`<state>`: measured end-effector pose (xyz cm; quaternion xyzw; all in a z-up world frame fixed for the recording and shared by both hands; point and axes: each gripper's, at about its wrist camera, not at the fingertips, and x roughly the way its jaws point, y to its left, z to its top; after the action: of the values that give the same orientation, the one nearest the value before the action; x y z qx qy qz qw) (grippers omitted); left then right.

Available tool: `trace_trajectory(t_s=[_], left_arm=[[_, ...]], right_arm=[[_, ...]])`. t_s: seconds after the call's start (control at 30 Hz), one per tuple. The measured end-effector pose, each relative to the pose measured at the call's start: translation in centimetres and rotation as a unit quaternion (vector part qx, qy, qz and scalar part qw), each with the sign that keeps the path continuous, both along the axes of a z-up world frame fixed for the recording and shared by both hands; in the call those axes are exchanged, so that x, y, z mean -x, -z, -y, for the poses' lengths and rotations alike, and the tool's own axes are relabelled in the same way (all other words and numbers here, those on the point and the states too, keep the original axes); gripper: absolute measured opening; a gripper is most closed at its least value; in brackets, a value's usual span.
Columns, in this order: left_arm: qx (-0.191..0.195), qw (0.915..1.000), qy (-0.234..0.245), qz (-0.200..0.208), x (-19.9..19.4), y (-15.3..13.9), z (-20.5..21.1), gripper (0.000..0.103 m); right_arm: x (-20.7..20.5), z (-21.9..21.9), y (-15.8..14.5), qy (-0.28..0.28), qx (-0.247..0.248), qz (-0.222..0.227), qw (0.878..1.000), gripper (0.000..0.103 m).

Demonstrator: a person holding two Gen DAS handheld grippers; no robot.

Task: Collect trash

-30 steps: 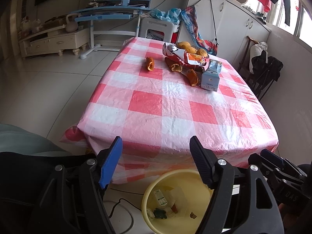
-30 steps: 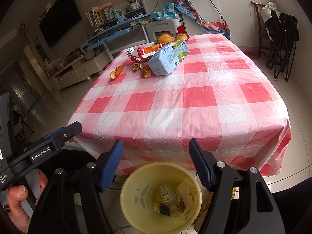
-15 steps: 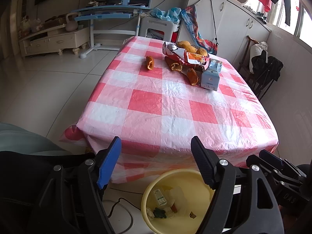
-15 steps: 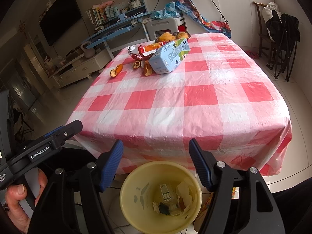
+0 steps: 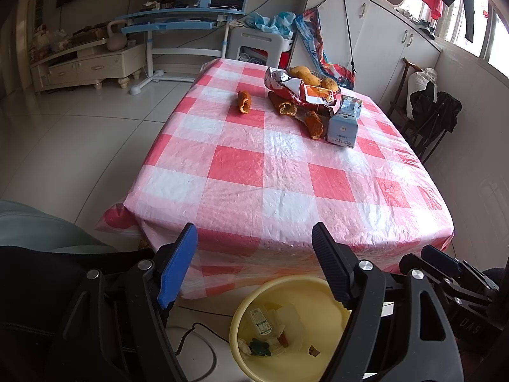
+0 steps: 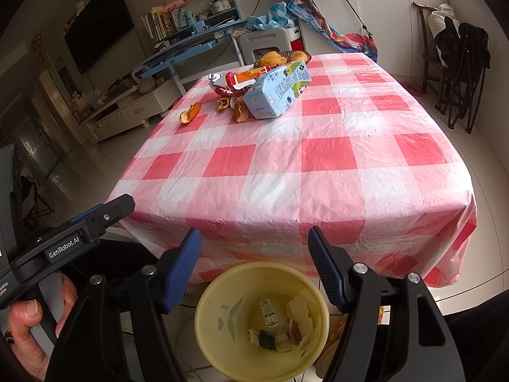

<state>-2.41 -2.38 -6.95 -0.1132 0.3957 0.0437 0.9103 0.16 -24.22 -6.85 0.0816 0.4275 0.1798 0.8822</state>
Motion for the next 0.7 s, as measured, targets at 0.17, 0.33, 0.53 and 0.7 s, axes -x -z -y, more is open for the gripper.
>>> trace_trajectory(t_s=[0.17,0.33,0.53,0.7], left_arm=[[0.000,1.0000,0.000,0.000,-0.02,-0.01,-0.03,0.071],[0.000,1.0000,0.000,0.000,-0.04,-0.02,-0.04,0.072],[0.001,1.0000,0.000,0.000,-0.05,-0.01,-0.04,0.072],[0.001,1.0000,0.000,0.000,-0.07,-0.03,-0.09,0.072]], right_arm=[[0.01,-0.02,-0.03,0.000,0.000,0.000,1.000,0.067],[0.06,-0.11,0.06,0.000,0.001,0.000,1.000,0.067],[0.06,-0.12,0.03,0.000,0.001,0.000,1.000,0.067],[0.06,-0.12,0.00,0.000,0.001,0.000,1.000,0.067]])
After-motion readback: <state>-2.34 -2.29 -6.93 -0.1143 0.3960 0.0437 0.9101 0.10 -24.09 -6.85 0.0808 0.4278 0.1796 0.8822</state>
